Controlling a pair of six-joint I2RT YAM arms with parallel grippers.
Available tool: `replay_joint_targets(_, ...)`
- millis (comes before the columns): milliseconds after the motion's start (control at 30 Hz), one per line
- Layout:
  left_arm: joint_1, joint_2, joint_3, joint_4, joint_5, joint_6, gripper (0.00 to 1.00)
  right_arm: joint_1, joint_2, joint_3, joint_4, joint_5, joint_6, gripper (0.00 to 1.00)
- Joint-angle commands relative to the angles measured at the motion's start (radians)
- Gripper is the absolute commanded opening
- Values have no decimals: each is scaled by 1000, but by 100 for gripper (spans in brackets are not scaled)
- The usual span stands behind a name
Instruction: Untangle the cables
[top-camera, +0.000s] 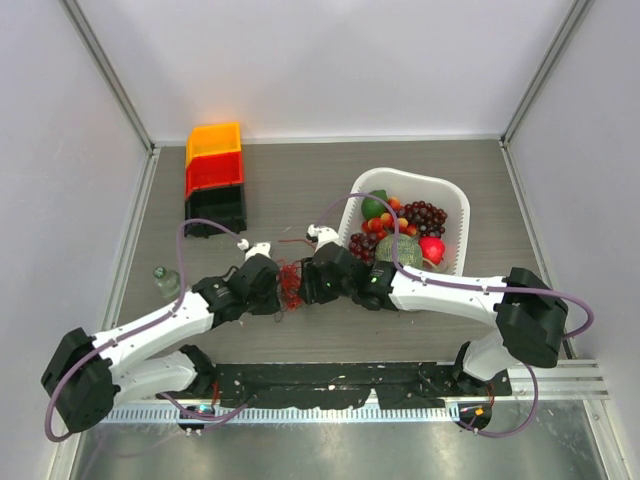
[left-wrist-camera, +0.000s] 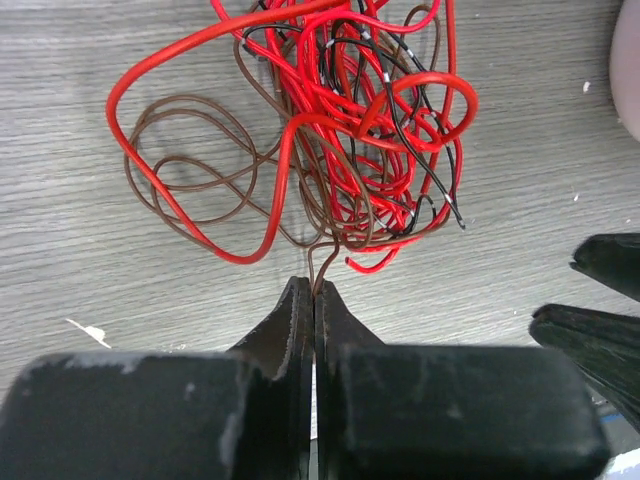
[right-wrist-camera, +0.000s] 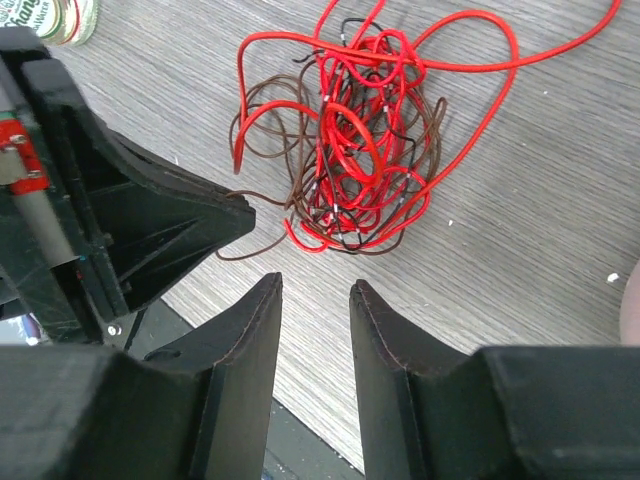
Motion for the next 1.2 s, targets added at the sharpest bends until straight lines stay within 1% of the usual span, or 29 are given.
replay_joint_targets(0,4,-117,36,-42,-37,50,0,1,3,27,79,-48,-13,39)
replay_joint_targets(167,4,-294,119,-123,51,87,0,5,61,66,127,-102,-57,45)
replay_joint_targets(300,4,-397,200,-122,154,102,0,8,133,121,171,-102,-57,49)
replay_joint_targets(333,4,-412,220,-119,178,104,0,8,150,133,170,-130,-51,49)
replay_joint_targets(367,2,-424,243,-114,219,105,0,8,176,155,203,-123,-36,49)
replay_joint_targets(400,4,-437,267,-105,246,110,0,7,190,161,219,-76,-25,49)
replay_joint_targets(500,4,-450,368,-85,301,122,0,-1,254,198,224,-13,28,48)
replay_joint_targets(600,4,-426,548,-97,326,156,0,-7,311,218,190,59,41,44)
replay_joint_targets(633,4,-415,621,-96,330,166,0,-12,320,221,184,94,41,44)
replay_joint_targets(667,2,-397,687,-93,330,180,0,-19,340,219,155,107,42,43)
replay_joint_targets(800,4,-302,1015,-111,319,237,0,-35,372,187,141,135,44,42)
replay_joint_targets(900,2,-216,1243,-152,269,295,0,-39,369,166,127,145,44,42)
replay_joint_targets(1000,4,-150,1353,-195,198,329,0,-38,342,161,107,129,24,42)
replay_joint_targets(1100,4,-119,1389,-202,109,326,0,-38,305,143,116,133,7,42)
replay_joint_targets(1167,4,-104,1409,-179,100,323,0,-38,302,136,112,145,-7,42)
